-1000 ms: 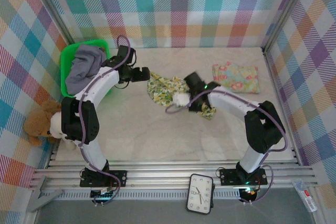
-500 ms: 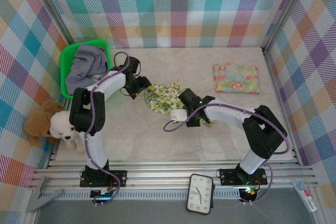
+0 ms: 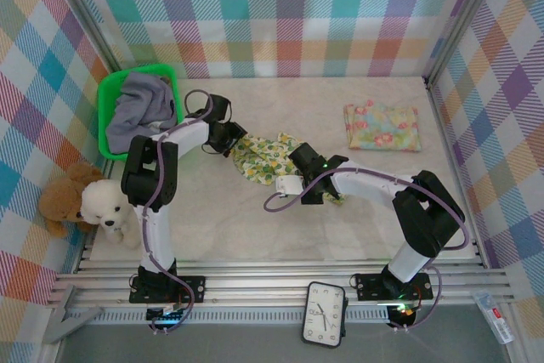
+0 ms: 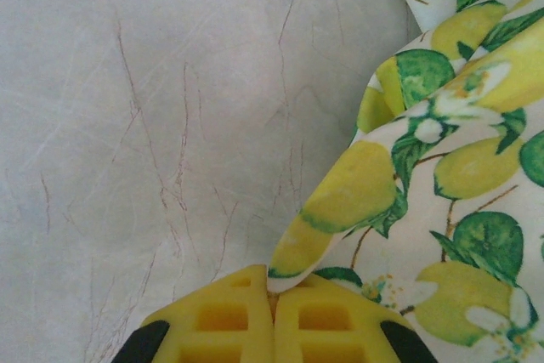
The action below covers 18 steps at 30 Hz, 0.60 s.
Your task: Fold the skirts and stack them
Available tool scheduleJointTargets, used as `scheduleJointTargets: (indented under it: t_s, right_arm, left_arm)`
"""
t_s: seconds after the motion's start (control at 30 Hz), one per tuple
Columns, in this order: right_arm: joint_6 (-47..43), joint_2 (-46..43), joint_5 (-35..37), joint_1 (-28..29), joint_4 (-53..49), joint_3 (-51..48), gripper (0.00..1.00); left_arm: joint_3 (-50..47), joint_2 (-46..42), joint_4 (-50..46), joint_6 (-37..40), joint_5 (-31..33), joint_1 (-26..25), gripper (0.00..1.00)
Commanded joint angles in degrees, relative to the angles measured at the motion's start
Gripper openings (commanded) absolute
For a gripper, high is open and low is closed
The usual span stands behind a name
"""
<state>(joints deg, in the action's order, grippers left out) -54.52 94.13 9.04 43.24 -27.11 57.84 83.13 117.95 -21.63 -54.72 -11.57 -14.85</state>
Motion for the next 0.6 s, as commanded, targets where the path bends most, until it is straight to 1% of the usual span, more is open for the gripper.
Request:
scheduleJointTargets:
  t_s: [0.0,0.13,0.57]
  right_arm:
    - [1.5,0.3,0.0,0.4,0.6,1.3,0.00]
    - [1.6,1.3,0.7,0.4,-0.8,2.8,0.00]
    - [1.6,1.3,0.3,0.4,-0.4,3.5,0.00]
  left_arm:
    - [2.6,1.6,1.9,-1.6,-1.0,0.4,0.53]
    - [4.2,3.3,1.2,-1.8,-1.2,0.3,0.45]
    - [8.1,6.1,0.2,-1.1,-2.2,0.3,0.32]
